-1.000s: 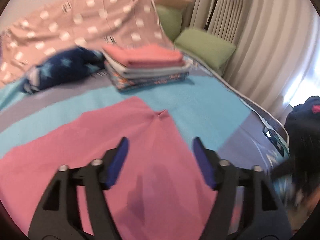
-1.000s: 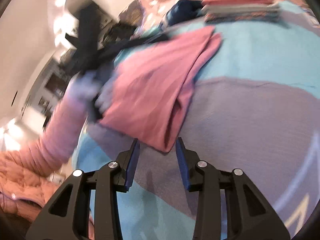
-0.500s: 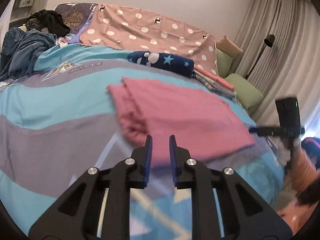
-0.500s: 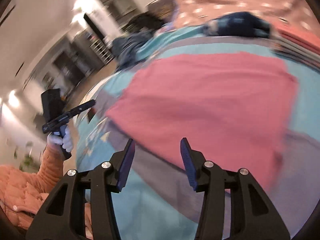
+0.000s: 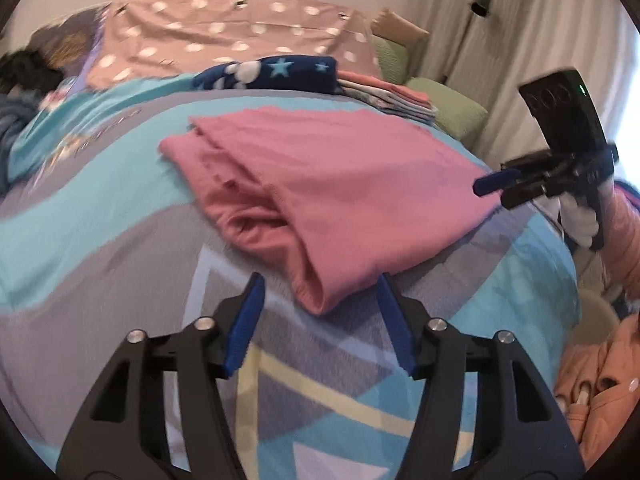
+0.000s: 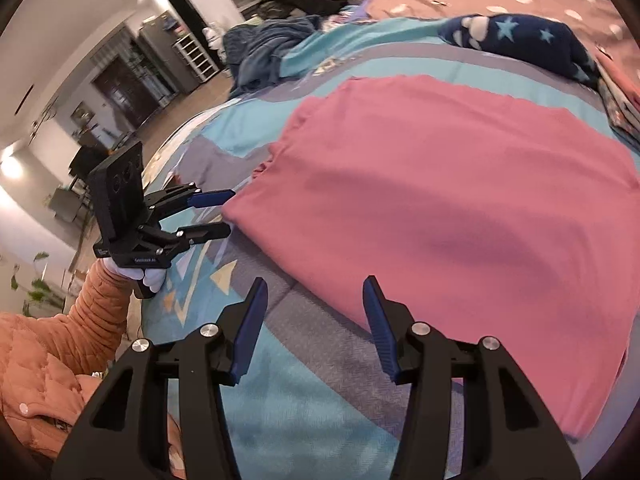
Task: Fold small clothes
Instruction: 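Grasp the folded pink shirt bundle with the left gripper and lift it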
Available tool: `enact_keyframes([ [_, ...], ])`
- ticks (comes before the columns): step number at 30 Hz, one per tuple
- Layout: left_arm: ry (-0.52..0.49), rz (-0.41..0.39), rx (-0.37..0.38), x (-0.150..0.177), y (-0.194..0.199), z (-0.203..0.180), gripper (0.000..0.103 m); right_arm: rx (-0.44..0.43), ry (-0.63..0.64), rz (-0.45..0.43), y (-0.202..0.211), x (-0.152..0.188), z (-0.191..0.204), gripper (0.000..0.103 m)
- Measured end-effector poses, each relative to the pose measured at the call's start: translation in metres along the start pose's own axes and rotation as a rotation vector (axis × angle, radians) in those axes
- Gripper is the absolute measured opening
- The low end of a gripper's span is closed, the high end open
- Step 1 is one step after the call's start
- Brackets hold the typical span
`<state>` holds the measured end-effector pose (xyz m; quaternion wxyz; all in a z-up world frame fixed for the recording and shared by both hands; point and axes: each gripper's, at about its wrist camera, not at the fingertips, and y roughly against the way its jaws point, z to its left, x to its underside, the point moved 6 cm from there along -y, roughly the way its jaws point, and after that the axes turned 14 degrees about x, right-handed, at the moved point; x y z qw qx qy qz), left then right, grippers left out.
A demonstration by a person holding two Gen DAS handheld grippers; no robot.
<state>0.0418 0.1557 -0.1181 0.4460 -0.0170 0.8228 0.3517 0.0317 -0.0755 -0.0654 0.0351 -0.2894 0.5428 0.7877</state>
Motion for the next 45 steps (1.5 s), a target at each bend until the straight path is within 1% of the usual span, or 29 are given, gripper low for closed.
enact_keyframes([
  [1,-0.016,0.002,0.017,-0.004,-0.002,-0.002,0.037,0.004,-0.009,0.002,-0.001,-0.001,-0.001,0.051],
  [2,-0.026,0.000,0.045,-0.007,-0.003,-0.003,0.024,0.008,-0.019,0.004,-0.002,-0.002,-0.001,0.051],
  [3,-0.028,-0.013,0.096,-0.011,-0.002,-0.004,0.014,0.012,-0.032,0.008,-0.004,-0.004,-0.002,0.051],
  [6,-0.007,-0.036,0.216,-0.017,0.006,-0.008,0.008,0.018,-0.048,0.020,-0.006,-0.005,0.000,0.051],
  [8,-0.001,-0.027,0.262,-0.013,0.011,-0.015,0.006,0.019,-0.040,0.026,-0.008,-0.007,0.004,0.051],
  [9,-0.008,-0.020,0.265,-0.011,0.012,-0.018,0.006,0.017,-0.034,0.028,-0.009,-0.007,0.006,0.051],
  [11,-0.014,0.012,0.241,0.001,0.013,-0.019,0.006,0.015,-0.026,0.032,-0.011,-0.009,0.009,0.051],
  [14,0.028,0.035,0.201,0.012,0.009,-0.008,0.006,0.013,-0.025,0.034,-0.017,-0.016,0.012,0.051],
  [16,0.063,0.018,0.190,0.013,0.007,0.000,0.016,0.010,-0.029,0.035,-0.021,-0.023,0.016,0.051],
  [17,0.079,0.003,0.189,0.012,0.007,0.002,0.029,0.010,-0.028,0.035,-0.023,-0.027,0.018,0.051],
  [18,0.087,-0.018,0.183,0.010,0.007,0.002,0.039,0.014,-0.023,0.036,-0.026,-0.032,0.021,0.051],
  [19,0.087,-0.035,0.185,0.007,0.009,0.002,0.041,0.021,-0.017,0.036,-0.029,-0.038,0.024,0.051],
  [22,0.083,-0.083,0.208,-0.003,0.013,-0.003,0.043,0.074,-0.004,0.035,-0.041,-0.064,0.030,0.051],
  [24,0.084,-0.094,0.223,-0.008,0.010,-0.005,0.043,0.101,-0.012,0.021,-0.052,-0.092,0.033,0.051],
  [26,0.093,-0.085,0.231,-0.009,0.004,-0.006,0.043,0.137,-0.015,0.005,-0.064,-0.119,0.037,0.051],
  [27,0.102,-0.077,0.235,-0.009,0.000,-0.006,0.043,0.169,-0.004,-0.006,-0.074,-0.138,0.040,0.051],
  [28,0.109,-0.069,0.235,-0.009,-0.002,-0.005,0.043,0.198,0.006,-0.013,-0.082,-0.149,0.042,0.051],
  [30,0.122,-0.037,0.204,-0.006,-0.011,-0.002,0.042,0.285,0.032,-0.010,-0.109,-0.178,0.048,0.051],
  [32,0.128,0.003,0.171,-0.002,-0.021,0.001,0.041,0.303,0.023,0.015,-0.132,-0.195,0.050,0.051],
  [35,0.112,0.006,0.154,-0.001,-0.021,-0.002,0.041,0.349,0.016,0.058,-0.165,-0.213,0.055,0.051],
  [38,0.119,0.006,0.160,0.000,-0.022,-0.002,0.041,0.395,0.032,0.106,-0.191,-0.220,0.058,0.051],
  [39,0.127,0.003,0.172,0.000,-0.022,-0.001,0.041,0.415,0.046,0.113,-0.197,-0.220,0.059,0.048],
  [40,0.133,0.000,0.182,0.001,-0.021,-0.001,0.040,0.435,0.064,0.096,-0.199,-0.223,0.060,0.010],
  [41,0.144,-0.002,0.207,0.002,-0.021,-0.001,0.029,0.425,0.058,0.065,-0.196,-0.229,0.061,0.003],
  [42,0.157,0.012,0.249,0.005,-0.021,-0.002,0.017,0.398,0.041,0.024,-0.191,-0.236,0.062,0.003],
  [43,0.158,0.019,0.252,0.008,-0.021,-0.003,0.017,0.374,0.020,-0.018,-0.184,-0.244,0.062,0.003],
  [44,0.157,0.021,0.252,0.010,-0.020,-0.004,0.017,0.354,-0.005,-0.035,-0.180,-0.249,0.060,0.002],
  [45,0.167,0.020,0.258,0.011,-0.019,-0.003,0.017,0.321,-0.043,-0.027,-0.182,-0.255,0.054,0.002],
])
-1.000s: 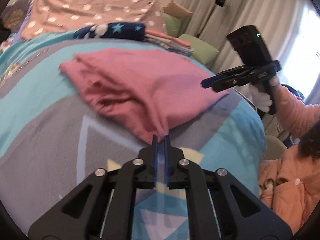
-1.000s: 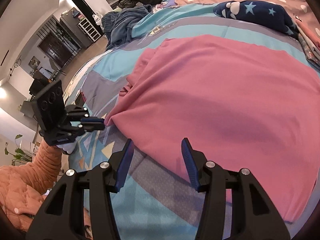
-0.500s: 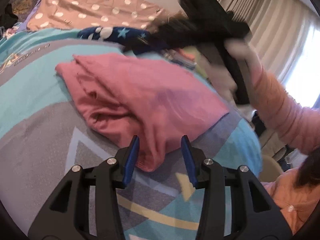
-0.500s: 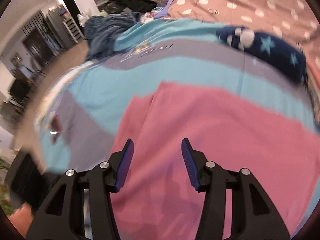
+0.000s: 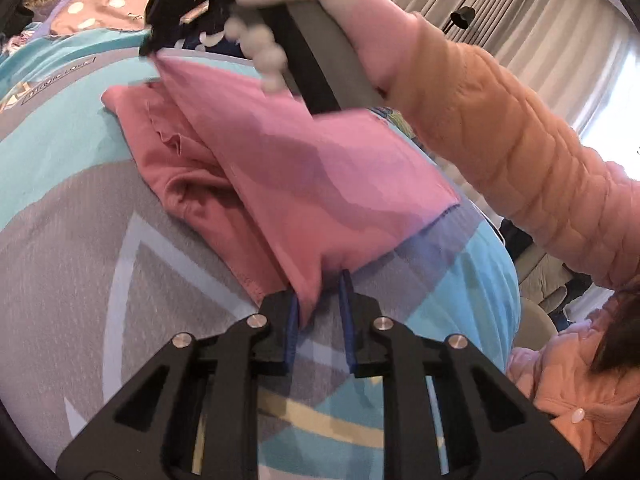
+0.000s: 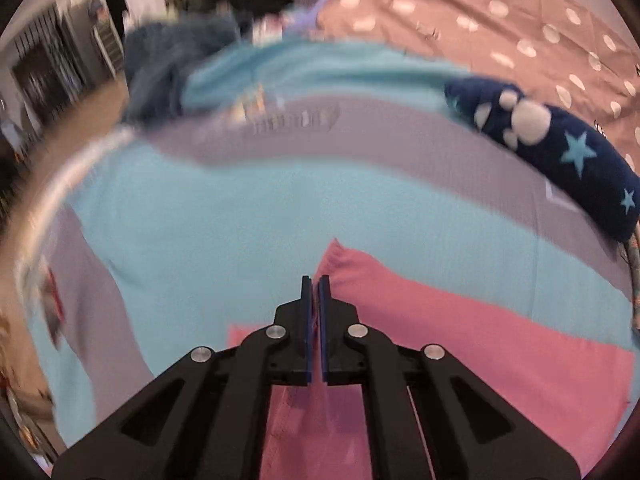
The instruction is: Fold small clothes
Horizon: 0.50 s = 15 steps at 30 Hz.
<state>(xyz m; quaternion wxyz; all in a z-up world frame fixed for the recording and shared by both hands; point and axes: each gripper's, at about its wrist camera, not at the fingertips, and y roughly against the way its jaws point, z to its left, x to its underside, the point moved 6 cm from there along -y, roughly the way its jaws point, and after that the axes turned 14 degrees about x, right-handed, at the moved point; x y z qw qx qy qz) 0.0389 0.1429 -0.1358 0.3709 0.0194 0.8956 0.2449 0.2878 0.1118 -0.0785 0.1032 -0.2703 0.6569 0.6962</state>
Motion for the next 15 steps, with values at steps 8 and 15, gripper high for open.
enact_keyframes([
  [8,0.026,-0.026,0.014,0.006,0.011,0.001,0.017,-0.145,0.030,0.056,-0.006,0.007,-0.004,0.037],
  [15,0.073,-0.169,-0.027,-0.004,0.041,0.010,0.059,-0.011,0.329,0.131,0.016,0.047,0.045,0.059],
])
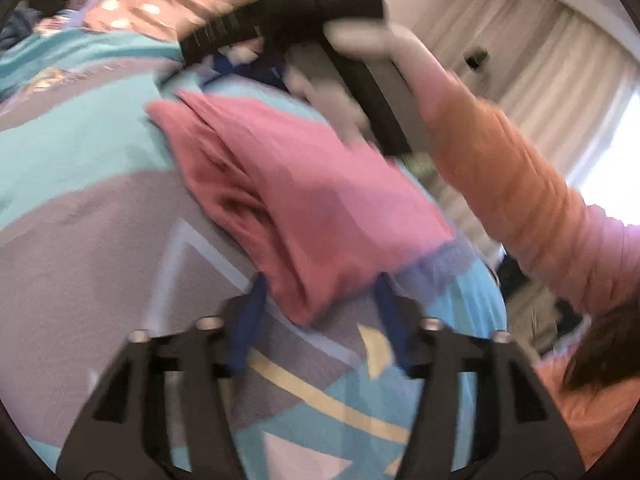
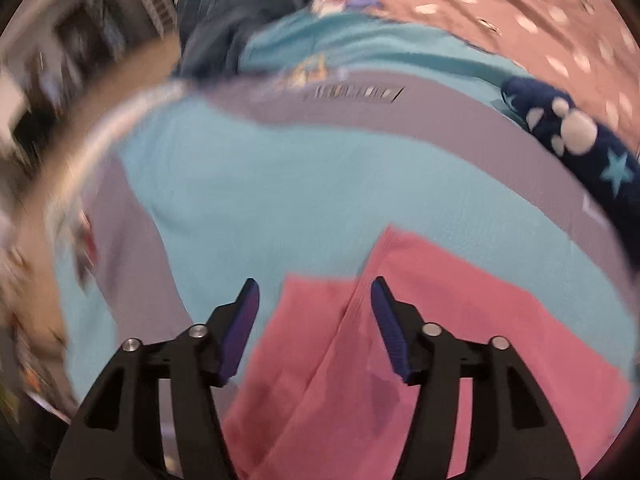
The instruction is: Fold small clothes
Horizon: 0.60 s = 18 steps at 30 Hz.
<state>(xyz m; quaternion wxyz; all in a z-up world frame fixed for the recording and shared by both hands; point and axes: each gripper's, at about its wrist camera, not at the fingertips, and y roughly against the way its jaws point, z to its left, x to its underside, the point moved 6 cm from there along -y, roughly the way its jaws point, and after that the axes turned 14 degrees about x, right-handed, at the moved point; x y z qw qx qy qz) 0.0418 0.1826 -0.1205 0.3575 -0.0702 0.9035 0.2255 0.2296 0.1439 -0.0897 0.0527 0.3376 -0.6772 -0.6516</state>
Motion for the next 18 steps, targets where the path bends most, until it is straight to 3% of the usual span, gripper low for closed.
enact_keyframes([
  [3,0.107,-0.063,-0.028,-0.015,0.004,0.027,0.059,0.027,0.019,0.077,-0.016,0.006,0.019,0.061],
  [5,0.192,-0.080,-0.001,-0.027,-0.004,0.047,0.059,0.093,0.009,0.069,-0.024,0.003,0.018,0.060],
  [6,0.219,-0.075,0.004,-0.032,-0.010,0.053,0.057,0.149,-0.010,0.055,-0.027,0.000,0.014,0.052],
  [7,0.225,-0.070,0.011,-0.037,-0.014,0.056,0.056,0.191,-0.035,0.040,-0.028,-0.003,0.008,0.018],
  [8,0.226,-0.064,0.015,-0.040,-0.017,0.057,0.052,0.186,-0.059,0.033,-0.027,-0.006,0.005,0.008],
  [11,0.207,-0.005,-0.025,-0.034,-0.030,0.058,0.020,0.100,-0.124,-0.003,-0.027,-0.013,-0.006,0.004],
  [15,0.210,-0.026,-0.012,-0.023,-0.024,0.055,0.012,-0.083,-0.189,-0.085,-0.028,-0.028,-0.007,0.003],
  [18,0.218,-0.066,-0.030,-0.018,-0.014,0.056,0.011,-0.144,-0.269,-0.100,-0.015,-0.025,-0.013,0.005],
])
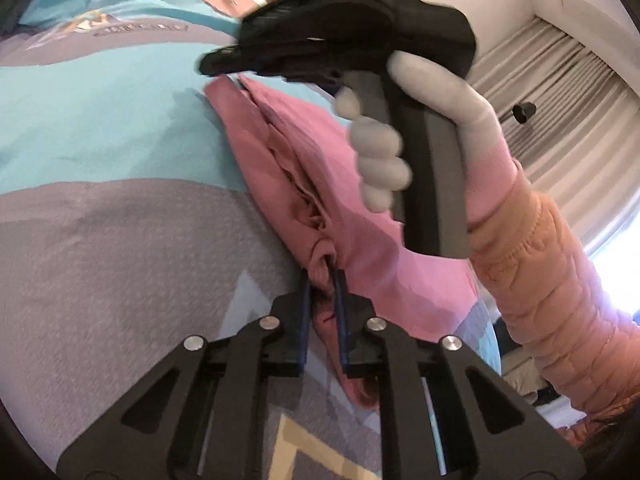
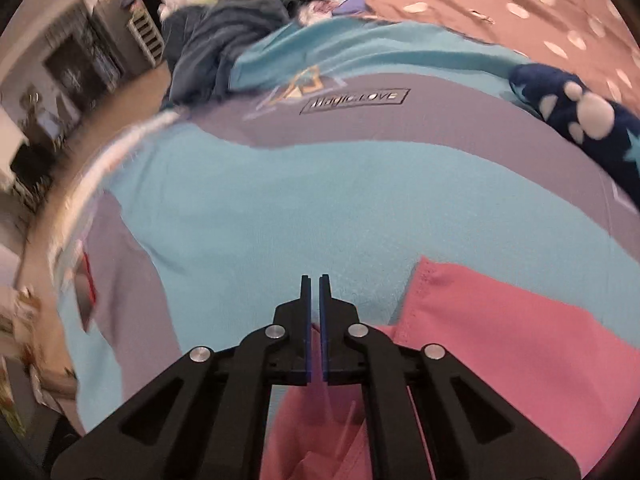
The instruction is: Fold small clothes
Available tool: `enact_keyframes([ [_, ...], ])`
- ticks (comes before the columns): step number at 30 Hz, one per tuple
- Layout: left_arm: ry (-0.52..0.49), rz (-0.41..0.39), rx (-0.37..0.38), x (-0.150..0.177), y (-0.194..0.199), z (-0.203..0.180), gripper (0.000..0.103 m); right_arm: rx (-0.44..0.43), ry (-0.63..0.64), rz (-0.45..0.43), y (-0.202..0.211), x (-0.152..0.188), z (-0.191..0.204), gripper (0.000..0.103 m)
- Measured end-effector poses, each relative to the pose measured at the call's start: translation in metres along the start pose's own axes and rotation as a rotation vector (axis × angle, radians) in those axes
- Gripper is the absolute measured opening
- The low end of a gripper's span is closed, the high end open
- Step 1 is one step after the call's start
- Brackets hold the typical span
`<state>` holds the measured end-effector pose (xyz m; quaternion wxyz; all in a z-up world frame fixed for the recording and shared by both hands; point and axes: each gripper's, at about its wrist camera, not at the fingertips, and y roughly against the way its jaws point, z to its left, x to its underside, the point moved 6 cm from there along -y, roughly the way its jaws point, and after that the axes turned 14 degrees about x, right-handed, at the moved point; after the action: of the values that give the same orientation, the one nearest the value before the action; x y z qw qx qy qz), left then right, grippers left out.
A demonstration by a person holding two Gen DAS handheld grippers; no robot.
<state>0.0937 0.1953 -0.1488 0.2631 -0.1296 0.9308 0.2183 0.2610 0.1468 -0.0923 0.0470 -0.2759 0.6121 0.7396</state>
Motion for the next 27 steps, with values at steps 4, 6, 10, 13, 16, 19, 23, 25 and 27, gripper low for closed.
enact_keyframes([
  [4,0.051,-0.035,0.035,0.001,0.008,0.008,0.010,-0.003,0.009,-0.122,0.055,0.012,-0.007,0.028],
  [6,0.060,-0.040,0.040,0.002,0.010,0.011,0.010,0.051,0.062,-0.219,0.089,0.032,-0.013,0.034],
  [10,0.036,-0.042,0.025,0.003,0.012,0.007,0.016,0.182,0.032,-0.469,0.155,0.096,-0.040,0.058],
  [13,0.021,-0.072,0.032,0.003,0.015,-0.001,0.035,0.231,-0.040,-0.488,0.175,0.140,-0.059,0.075],
  [16,0.015,-0.108,0.021,0.000,0.025,-0.001,0.039,0.266,0.077,-0.406,0.174,0.182,-0.048,0.075],
  [19,0.033,-0.144,-0.004,-0.003,0.030,0.001,0.046,0.354,0.261,-0.397,0.166,0.209,-0.021,0.075],
  [23,0.051,-0.201,-0.103,-0.007,0.042,0.007,0.074,0.358,0.454,-0.356,0.143,0.241,0.019,0.075],
  [25,0.074,-0.224,-0.124,-0.010,0.042,0.013,0.076,0.418,0.508,-0.370,0.132,0.246,0.027,0.075],
  [27,0.107,-0.231,-0.118,-0.010,0.042,0.018,0.076,0.440,0.523,-0.339,0.118,0.246,0.028,0.075],
])
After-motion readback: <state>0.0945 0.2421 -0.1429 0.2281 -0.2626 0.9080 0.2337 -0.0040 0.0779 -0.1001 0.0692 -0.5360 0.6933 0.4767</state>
